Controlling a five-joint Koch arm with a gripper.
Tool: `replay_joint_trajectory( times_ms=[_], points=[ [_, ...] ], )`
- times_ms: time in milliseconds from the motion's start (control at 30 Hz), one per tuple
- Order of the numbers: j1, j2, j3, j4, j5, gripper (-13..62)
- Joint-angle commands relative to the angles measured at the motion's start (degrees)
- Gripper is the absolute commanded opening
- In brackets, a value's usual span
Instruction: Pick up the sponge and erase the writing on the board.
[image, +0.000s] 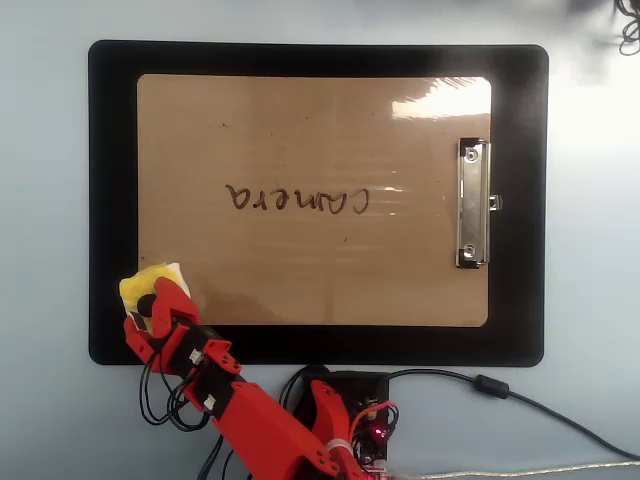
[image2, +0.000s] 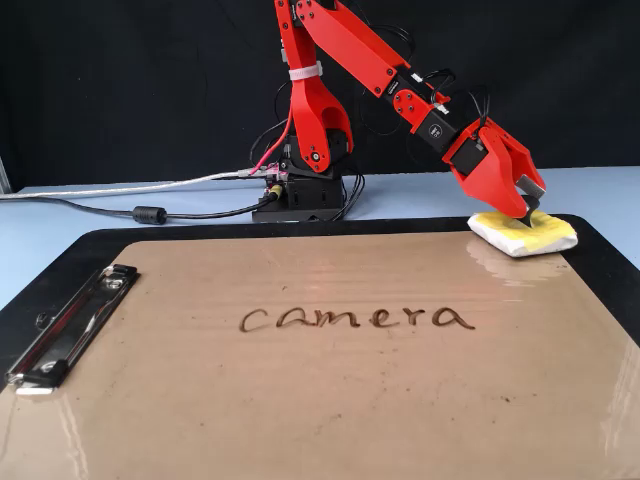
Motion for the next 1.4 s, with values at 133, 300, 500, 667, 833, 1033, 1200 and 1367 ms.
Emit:
replay_joint_trajectory(
  times_ms=[133, 300, 500, 667, 833, 1033, 1200, 1367],
  points=[
    [-2.4, 0.2, -0.5, -4.3, -0.1, 33.0],
    [-2.8, -3.7, -0.7, -4.4, 0.3, 33.0],
    [-2.8, -7.5, -1.0, -5.4, 0.8, 33.0],
    [-2.8, -10.2, -0.6, -11.1, 1.0, 33.0],
    [-2.8, -10.1, -0.3, -10.3, 3.0, 29.5],
    [-2.9, -8.9, 0.9, -4.7, 3.6, 20.7],
    [-2.5, -5.2, 2.7, -3.5, 3.5, 6.7],
    [0.8, -4.0, 2.8, -3.8, -0.4, -3.3]
  ],
)
